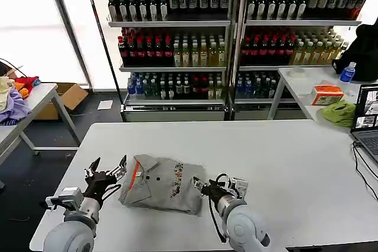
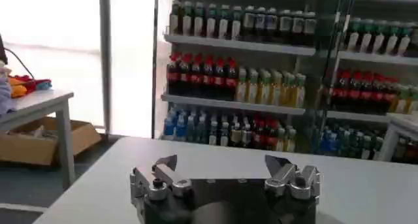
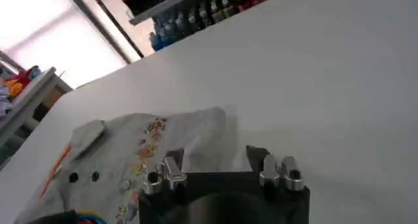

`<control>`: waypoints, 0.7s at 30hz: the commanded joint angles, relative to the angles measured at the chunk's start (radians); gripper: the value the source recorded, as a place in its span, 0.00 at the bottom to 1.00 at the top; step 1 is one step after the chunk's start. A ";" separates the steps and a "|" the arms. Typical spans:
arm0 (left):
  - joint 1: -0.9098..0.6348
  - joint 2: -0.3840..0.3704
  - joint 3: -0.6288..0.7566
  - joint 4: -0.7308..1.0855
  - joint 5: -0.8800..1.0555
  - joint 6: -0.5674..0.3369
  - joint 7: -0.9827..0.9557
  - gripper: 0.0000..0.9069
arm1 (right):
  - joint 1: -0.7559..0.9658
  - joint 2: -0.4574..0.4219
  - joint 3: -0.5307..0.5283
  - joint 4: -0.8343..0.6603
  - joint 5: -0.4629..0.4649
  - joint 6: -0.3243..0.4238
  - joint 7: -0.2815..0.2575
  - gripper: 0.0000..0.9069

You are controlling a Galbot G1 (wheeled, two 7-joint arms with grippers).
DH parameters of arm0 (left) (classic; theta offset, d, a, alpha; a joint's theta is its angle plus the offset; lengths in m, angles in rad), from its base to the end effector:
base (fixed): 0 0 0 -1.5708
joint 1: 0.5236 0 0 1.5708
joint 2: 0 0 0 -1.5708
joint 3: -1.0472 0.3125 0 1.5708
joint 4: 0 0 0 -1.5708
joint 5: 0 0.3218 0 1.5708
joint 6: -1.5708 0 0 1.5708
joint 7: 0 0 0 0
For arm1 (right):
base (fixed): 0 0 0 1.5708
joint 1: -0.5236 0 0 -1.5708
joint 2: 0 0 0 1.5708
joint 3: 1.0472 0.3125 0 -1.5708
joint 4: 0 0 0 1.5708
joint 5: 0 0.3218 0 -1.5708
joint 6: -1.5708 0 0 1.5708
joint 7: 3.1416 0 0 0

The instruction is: Fold and organize the clothes.

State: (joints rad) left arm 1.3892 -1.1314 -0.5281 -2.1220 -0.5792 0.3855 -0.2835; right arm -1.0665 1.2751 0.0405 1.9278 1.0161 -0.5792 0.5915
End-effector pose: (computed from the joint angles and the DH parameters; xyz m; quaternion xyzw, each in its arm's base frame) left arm 0.2147 0.0624 -0.2142 0.0079 -0.9909 0.0464 0.1263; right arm 0.2625 0.0757 -0.2373 0.1234 -0.9138 -0.1916 0.3363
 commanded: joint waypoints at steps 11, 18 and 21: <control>0.012 -0.020 -0.021 -0.012 0.002 0.004 -0.003 1.00 | 0.026 0.043 -0.057 -0.062 -0.092 -0.002 0.002 0.00; 0.005 -0.026 -0.027 -0.017 -0.002 0.005 -0.004 1.00 | 0.024 0.024 -0.045 -0.046 -0.166 0.000 -0.016 0.00; 0.006 -0.027 -0.030 -0.019 -0.002 0.005 -0.003 1.00 | 0.030 0.015 -0.033 -0.044 -0.188 -0.001 -0.020 0.00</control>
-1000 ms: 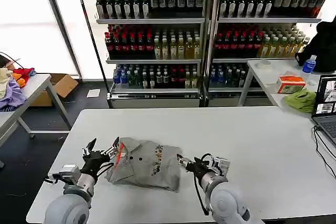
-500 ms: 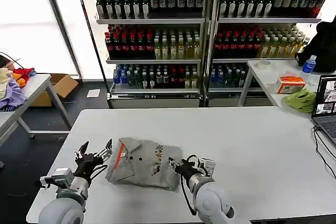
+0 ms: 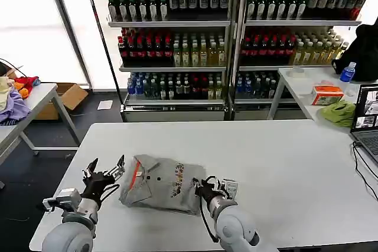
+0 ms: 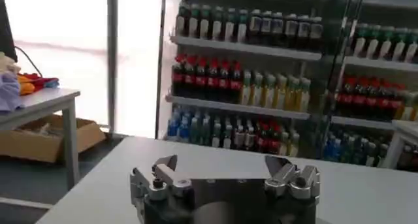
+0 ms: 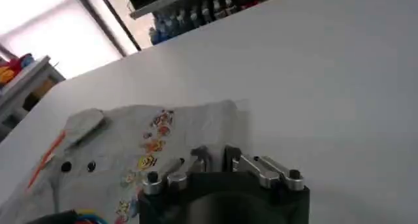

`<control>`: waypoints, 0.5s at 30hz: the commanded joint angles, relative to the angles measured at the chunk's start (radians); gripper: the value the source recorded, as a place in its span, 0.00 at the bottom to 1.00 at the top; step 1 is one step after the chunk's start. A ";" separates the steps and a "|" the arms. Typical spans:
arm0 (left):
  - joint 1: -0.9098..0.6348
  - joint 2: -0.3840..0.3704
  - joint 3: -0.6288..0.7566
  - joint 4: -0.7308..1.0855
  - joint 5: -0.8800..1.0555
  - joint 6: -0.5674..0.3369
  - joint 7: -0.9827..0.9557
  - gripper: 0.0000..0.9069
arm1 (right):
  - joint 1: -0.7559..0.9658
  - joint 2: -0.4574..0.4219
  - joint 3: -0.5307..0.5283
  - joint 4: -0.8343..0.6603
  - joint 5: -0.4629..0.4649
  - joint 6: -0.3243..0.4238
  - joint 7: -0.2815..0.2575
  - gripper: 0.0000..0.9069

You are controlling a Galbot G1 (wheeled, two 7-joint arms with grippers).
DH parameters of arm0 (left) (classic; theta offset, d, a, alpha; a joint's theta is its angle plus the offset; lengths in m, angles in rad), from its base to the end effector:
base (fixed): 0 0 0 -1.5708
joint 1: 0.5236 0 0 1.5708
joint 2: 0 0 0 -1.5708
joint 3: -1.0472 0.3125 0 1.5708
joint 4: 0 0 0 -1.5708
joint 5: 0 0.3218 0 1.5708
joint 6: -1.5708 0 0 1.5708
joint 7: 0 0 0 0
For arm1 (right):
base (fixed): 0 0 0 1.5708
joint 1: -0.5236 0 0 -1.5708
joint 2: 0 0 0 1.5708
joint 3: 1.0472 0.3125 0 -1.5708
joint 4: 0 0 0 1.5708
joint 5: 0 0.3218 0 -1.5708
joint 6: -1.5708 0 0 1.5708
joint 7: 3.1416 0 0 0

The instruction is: Fold and organize the clothes.

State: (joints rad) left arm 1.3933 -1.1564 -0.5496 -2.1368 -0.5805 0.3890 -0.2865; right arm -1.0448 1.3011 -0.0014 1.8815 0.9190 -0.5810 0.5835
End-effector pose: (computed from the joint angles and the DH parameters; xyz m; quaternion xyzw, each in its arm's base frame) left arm 0.2129 0.0628 -0.2099 0.0178 -0.9911 0.0570 0.1187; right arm 0.2657 0.0910 -0.2467 0.1218 -0.9228 -0.1539 0.3315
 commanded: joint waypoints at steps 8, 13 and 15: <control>0.006 -0.011 -0.015 -0.007 0.000 -0.002 0.000 1.00 | 0.026 -0.132 0.069 0.006 -0.114 -0.001 -0.075 0.00; 0.002 -0.013 -0.018 -0.009 -0.001 -0.002 0.000 1.00 | 0.047 -0.205 0.110 -0.028 -0.127 -0.001 -0.105 0.00; 0.003 -0.015 -0.018 -0.010 -0.001 -0.002 0.000 1.00 | 0.055 -0.216 0.121 -0.052 -0.172 -0.001 -0.118 0.00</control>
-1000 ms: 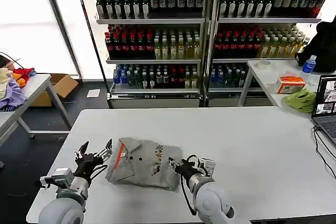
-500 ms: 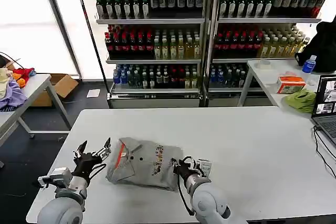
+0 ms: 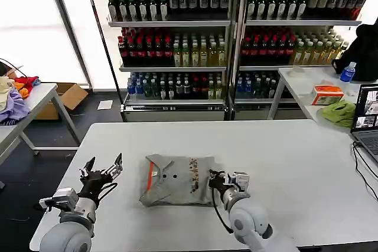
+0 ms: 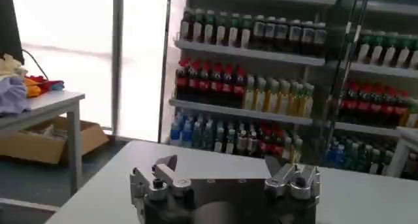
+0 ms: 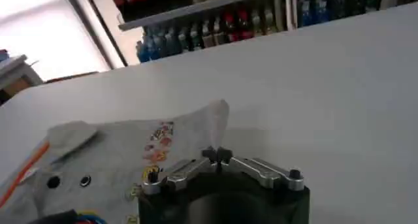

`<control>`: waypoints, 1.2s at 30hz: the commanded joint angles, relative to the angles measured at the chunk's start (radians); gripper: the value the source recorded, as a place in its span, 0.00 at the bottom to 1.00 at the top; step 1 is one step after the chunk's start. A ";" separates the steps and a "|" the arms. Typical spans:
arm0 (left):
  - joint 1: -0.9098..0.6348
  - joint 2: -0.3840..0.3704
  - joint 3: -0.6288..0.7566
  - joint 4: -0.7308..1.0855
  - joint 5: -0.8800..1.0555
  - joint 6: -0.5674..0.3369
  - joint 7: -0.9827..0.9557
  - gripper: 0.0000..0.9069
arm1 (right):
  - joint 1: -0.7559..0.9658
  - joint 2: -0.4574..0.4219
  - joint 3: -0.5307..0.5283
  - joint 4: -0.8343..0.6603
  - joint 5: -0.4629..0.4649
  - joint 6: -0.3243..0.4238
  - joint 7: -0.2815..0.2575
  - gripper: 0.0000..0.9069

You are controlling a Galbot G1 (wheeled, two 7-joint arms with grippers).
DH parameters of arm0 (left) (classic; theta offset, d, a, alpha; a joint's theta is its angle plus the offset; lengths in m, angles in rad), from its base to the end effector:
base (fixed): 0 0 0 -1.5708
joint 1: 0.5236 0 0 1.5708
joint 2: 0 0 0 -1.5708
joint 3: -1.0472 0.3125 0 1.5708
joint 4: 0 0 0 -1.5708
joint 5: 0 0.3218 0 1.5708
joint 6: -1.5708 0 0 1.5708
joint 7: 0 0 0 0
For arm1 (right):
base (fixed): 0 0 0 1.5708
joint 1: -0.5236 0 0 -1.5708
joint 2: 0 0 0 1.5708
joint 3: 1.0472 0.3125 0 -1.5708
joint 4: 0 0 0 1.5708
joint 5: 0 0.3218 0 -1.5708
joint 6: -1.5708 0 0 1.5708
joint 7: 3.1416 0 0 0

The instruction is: Fold and organize the clothes.

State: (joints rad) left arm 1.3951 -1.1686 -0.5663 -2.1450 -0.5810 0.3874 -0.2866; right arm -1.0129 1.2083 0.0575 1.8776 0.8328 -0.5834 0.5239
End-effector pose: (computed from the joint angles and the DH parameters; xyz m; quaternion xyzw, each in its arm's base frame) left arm 0.2121 0.0645 -0.2069 0.0247 -0.9915 0.0620 0.1115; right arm 0.2825 0.0526 -0.2407 0.0958 -0.9478 -0.0913 0.2902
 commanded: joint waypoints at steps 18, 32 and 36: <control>0.014 -0.025 0.029 -0.003 0.011 0.002 0.007 1.00 | -0.042 -0.096 0.165 -0.011 -0.425 0.005 -0.105 1.00; 0.037 -0.024 0.034 -0.006 0.028 0.001 0.012 1.00 | -0.168 -0.151 0.042 0.216 -0.404 0.001 -0.097 1.00; 0.044 -0.026 0.027 -0.014 0.025 0.002 0.012 1.00 | -0.179 -0.162 0.016 0.197 -0.339 0.000 -0.072 1.00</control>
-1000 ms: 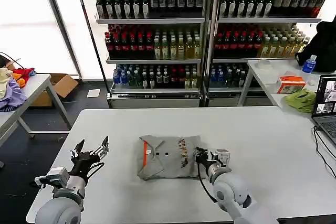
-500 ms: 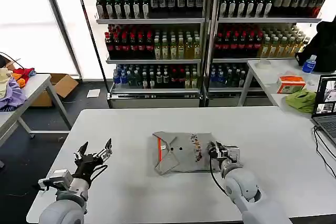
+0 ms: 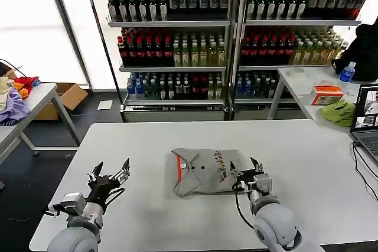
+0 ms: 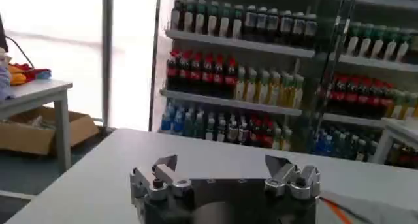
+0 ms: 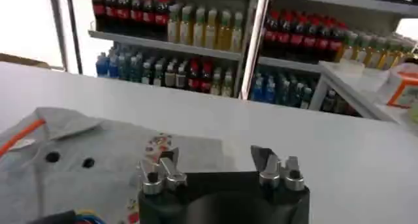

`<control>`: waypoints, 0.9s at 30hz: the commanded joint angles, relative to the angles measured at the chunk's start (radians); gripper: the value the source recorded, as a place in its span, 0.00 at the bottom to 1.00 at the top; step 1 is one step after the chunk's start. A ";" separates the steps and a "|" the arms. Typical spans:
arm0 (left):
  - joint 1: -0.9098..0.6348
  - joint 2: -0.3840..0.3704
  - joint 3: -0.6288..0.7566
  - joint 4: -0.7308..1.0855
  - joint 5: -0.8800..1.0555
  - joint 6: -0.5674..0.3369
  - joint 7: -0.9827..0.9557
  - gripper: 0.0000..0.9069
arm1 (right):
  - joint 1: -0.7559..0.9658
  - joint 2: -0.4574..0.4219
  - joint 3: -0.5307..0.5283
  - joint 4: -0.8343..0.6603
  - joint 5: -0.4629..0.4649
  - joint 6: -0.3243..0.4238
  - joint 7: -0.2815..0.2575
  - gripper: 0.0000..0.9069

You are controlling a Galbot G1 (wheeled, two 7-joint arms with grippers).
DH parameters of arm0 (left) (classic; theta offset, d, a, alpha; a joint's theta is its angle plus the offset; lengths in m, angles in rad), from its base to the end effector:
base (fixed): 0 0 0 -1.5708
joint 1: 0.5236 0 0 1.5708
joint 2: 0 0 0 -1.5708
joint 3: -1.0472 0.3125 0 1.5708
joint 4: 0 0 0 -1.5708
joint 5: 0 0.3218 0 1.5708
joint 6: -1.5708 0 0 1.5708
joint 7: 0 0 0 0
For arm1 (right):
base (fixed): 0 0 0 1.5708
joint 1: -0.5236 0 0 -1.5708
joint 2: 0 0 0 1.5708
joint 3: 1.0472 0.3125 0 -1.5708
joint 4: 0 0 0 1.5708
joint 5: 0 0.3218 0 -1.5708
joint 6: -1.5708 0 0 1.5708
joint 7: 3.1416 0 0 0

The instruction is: Fold and organize the clothes.

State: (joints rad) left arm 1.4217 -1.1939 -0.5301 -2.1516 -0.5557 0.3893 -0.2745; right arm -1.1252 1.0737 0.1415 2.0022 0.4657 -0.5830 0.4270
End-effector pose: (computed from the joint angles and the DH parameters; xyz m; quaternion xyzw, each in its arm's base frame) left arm 0.2044 0.0517 -0.2154 0.0089 -0.9896 0.0669 0.1274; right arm 0.2542 0.0110 -0.2289 0.0547 -0.9739 0.0856 0.2029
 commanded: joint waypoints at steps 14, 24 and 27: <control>0.025 -0.014 -0.009 -0.013 0.001 -0.002 0.005 1.00 | -0.082 0.010 -0.068 0.021 0.025 0.000 0.039 1.00; 0.031 -0.014 -0.006 -0.016 0.002 -0.003 0.010 1.00 | -0.110 0.024 -0.061 0.012 0.031 0.001 0.049 1.00; 0.032 -0.013 -0.004 -0.019 0.002 -0.002 0.011 1.00 | -0.110 0.025 -0.055 0.010 0.052 0.001 0.051 1.00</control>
State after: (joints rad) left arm 1.4506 -1.2072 -0.5356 -2.1681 -0.5541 0.3867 -0.2642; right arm -1.2207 1.0931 0.0858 2.0150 0.4915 -0.5826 0.4716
